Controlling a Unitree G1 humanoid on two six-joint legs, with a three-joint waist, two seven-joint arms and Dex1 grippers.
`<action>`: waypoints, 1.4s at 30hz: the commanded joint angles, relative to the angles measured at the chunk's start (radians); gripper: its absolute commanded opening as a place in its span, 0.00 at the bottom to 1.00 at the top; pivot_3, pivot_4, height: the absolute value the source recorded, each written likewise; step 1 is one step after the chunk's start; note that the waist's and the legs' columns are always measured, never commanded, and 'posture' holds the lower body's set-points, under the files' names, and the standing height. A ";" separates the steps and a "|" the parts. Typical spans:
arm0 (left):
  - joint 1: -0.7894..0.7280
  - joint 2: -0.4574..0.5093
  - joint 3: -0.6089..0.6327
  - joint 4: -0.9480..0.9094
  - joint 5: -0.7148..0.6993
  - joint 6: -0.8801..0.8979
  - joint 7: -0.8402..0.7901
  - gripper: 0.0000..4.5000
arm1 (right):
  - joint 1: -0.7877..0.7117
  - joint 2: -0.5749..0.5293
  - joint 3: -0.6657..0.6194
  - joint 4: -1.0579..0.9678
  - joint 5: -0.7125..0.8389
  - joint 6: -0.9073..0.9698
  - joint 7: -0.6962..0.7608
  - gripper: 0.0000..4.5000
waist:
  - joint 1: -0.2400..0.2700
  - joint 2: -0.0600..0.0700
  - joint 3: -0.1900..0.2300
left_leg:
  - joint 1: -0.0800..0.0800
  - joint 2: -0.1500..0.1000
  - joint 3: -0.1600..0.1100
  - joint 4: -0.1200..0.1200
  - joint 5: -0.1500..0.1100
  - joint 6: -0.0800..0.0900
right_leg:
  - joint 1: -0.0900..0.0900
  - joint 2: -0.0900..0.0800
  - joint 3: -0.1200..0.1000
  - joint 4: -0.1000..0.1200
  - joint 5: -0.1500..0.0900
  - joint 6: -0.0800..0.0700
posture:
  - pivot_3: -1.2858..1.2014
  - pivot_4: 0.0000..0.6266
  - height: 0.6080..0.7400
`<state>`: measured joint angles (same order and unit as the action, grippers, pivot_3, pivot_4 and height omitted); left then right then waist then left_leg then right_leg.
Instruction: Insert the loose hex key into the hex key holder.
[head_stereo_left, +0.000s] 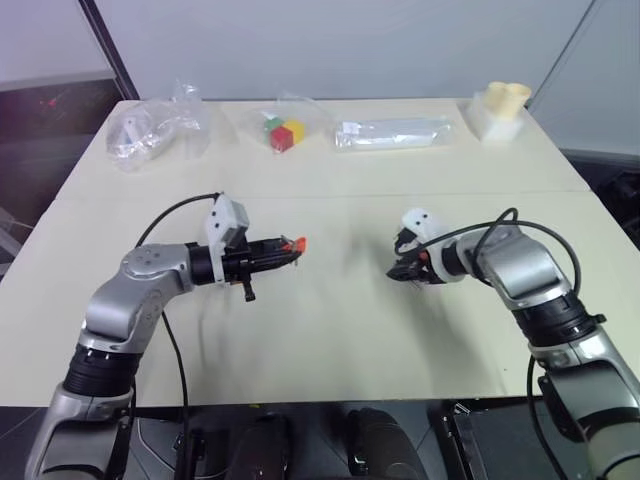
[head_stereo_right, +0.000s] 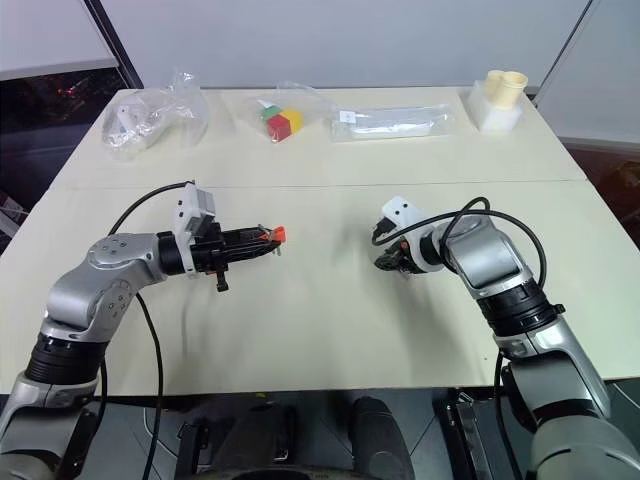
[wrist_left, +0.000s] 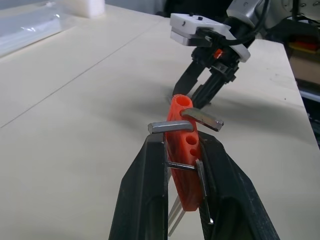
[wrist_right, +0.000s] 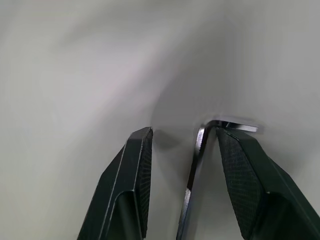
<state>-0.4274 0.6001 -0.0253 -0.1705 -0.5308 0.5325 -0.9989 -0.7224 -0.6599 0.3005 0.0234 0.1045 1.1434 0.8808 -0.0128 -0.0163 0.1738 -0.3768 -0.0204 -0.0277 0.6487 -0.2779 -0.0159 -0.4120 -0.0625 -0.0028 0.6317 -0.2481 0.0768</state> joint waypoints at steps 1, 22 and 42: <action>-0.005 0.005 0.016 -0.036 0.001 -0.018 0.006 0.06 | -0.001 -0.008 0.021 0.010 0.006 -0.013 -0.001 0.35 | -0.001 0.000 0.000 | 0.000 0.000 0.000 0.000 0.000 0.000 | 0.000 0.000 0.000 0.000 0.000 0.000 | 0.52 0.24 1.00; -0.023 -0.004 0.016 -0.028 -0.002 -0.013 0.012 0.06 | 0.069 0.034 -0.211 -0.224 0.119 -0.390 -0.055 0.01 | 0.000 0.000 0.000 | -0.003 0.000 0.000 0.000 0.000 0.000 | -0.003 0.001 0.000 0.000 0.000 0.000 | 0.52 0.24 1.00; -0.180 -0.109 0.003 0.151 0.046 -0.032 0.034 0.06 | 0.059 0.662 -0.371 -0.170 0.263 -0.886 -0.431 0.01 | -0.003 0.001 0.000 | -0.014 -0.001 0.000 0.003 0.001 -0.001 | -0.016 0.001 0.000 0.005 0.001 0.002 | 0.52 0.24 1.00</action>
<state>-0.5844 0.4896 -0.0282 -0.0080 -0.4862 0.5188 -0.9709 -0.6610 -0.0051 -0.0861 -0.1377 0.3661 0.3207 0.4442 -0.0155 -0.0156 0.1736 -0.3910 -0.0210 -0.0275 0.6512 -0.2770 -0.0173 -0.4281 -0.0617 -0.0026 0.6367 -0.2468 0.0787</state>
